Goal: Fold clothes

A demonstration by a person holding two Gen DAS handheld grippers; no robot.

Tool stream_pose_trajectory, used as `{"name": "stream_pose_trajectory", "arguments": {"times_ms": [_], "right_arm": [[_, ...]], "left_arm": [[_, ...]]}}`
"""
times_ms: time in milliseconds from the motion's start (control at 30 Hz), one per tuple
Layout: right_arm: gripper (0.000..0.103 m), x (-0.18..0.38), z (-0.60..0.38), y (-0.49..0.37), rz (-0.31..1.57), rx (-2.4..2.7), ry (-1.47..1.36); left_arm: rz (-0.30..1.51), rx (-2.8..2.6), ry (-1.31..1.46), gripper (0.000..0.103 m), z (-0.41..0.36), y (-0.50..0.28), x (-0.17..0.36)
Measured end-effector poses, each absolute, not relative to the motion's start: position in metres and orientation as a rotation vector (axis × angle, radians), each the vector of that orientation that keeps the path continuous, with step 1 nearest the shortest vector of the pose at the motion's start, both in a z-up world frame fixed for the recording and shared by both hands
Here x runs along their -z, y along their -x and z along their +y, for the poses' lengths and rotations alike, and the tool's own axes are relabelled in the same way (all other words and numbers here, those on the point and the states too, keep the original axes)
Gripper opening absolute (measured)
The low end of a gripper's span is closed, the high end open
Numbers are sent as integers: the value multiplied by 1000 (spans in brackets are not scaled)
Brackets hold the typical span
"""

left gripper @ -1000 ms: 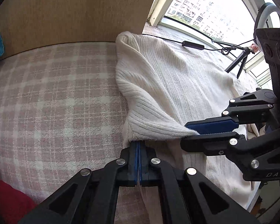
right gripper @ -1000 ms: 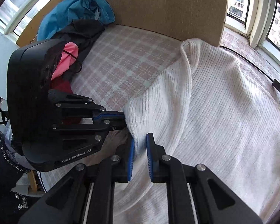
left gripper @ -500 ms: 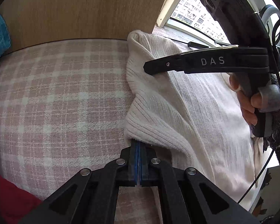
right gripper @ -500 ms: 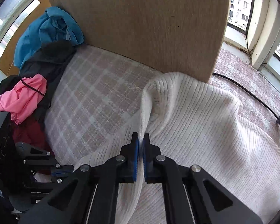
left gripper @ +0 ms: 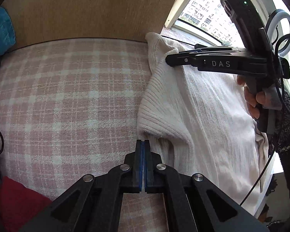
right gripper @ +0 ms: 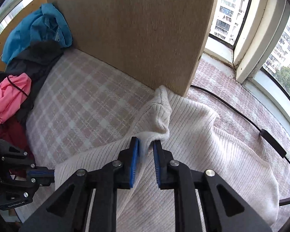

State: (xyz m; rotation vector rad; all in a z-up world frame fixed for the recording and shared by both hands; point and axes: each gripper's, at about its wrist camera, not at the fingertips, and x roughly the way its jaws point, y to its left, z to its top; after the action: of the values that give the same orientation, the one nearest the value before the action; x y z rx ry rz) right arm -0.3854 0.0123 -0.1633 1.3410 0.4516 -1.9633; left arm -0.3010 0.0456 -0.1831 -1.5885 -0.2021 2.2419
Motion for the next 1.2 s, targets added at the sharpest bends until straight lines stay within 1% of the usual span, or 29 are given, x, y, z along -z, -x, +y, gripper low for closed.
{"name": "stream_pose_trajectory", "arguments": {"times_ms": [33,133,233,267,333,400,433,467,500,533,633,733,867,967,1067,1200], "right_arm": [[27,158,15,383,459,1975,-1331],[27,140,35,367,390,1987,-1287],[27,138,34,338,347,1893,-1265],[27,140,30,329,360,1861,-1261],[27,150,15,310,435,1799,-1259],[27,165,2,299,481,1735,-1289],[27,175,-4,297,488,1714,-1312],[27,185,-8,296,488,1695,-1332],[28,191,-12,295,489,1690,-1331],[27,191,-15,294,492,1702,-1303],[27,186,-14,295,486,1708,-1318],[27,154,18,291,400,1751,-1291],[27,102,89,274,182,1779,-1262],[27,87,128,248,95,1790,-1253],[27,105,139,215,98,1788,-1278],[27,162,116,171,194,1712,-1378]], "left_arm": [[-217,-2241,1578,0,43,298,178],[-240,-2213,1522,0,43,280,161],[-224,-2170,1478,0,56,260,153],[-200,-2155,1480,0,65,255,156],[-153,-2125,1483,4,84,246,161],[-68,-2162,1550,5,91,249,178],[-66,-2178,1578,5,87,250,183],[-66,-2194,1605,2,84,250,188],[-108,-2200,1608,2,77,249,186],[-152,-2206,1609,2,70,248,184],[-162,-2251,1576,2,54,232,161],[-175,-2232,1538,2,43,202,136],[-122,-2204,1496,2,45,152,105],[-126,-2131,1499,2,49,118,104],[-142,-2034,1534,2,64,93,122],[-156,-1954,1605,2,88,76,158]]}}
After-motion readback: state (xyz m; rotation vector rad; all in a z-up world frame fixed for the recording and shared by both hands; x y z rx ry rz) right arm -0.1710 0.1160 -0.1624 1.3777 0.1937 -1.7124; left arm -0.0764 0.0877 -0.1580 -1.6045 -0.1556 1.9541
